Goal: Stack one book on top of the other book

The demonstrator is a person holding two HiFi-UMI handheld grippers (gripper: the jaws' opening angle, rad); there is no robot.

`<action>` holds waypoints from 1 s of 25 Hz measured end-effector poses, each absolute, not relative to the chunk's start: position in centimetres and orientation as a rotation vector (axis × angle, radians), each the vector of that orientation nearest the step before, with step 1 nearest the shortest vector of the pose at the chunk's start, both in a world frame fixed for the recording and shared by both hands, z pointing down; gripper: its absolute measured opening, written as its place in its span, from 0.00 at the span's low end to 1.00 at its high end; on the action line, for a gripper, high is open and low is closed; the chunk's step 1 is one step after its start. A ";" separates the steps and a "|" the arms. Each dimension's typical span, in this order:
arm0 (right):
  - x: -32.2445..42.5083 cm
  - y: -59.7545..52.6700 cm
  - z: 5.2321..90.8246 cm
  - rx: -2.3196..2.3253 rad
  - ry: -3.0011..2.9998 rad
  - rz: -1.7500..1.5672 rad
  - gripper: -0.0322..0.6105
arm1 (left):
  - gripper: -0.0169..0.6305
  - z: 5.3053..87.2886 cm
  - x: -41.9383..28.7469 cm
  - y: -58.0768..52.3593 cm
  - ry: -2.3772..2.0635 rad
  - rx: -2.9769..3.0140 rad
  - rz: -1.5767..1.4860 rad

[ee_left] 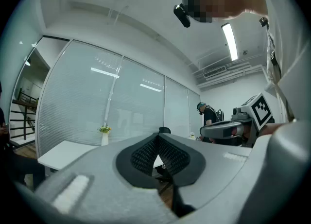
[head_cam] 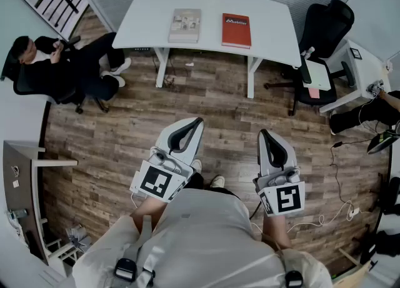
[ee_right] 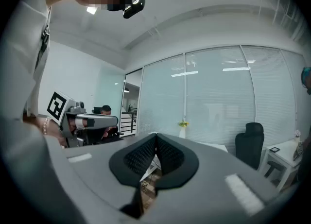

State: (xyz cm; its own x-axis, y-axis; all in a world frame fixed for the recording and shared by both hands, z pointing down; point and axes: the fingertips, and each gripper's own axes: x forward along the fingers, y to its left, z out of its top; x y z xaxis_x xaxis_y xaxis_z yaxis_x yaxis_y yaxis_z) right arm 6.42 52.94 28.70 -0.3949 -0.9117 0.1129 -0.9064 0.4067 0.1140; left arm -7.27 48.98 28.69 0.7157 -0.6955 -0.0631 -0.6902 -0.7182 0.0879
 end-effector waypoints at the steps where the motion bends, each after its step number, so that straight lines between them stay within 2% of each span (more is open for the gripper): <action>1: 6.1 52.6 28.6 1.635 -2.503 -0.053 0.06 | 0.03 28.7 -7.6 48.7 -1.155 2.856 -0.143; 15: -0.8 47.5 28.6 1.650 -2.537 -0.064 0.06 | 0.03 29.1 -15.1 43.8 -1.200 2.850 -0.140; 25: -0.9 44.8 29.3 1.649 -2.533 -0.047 0.06 | 0.03 29.8 -15.5 41.4 -1.202 2.832 -0.143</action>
State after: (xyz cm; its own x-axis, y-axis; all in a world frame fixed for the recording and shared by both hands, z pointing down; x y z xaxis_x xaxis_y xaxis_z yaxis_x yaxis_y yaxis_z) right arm -0.94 44.85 29.34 -0.3998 -0.9129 0.0827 -0.9092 0.4064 0.0907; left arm -15.46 41.42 29.82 0.6913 -0.7200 -0.0614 -0.7143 -0.6937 0.0927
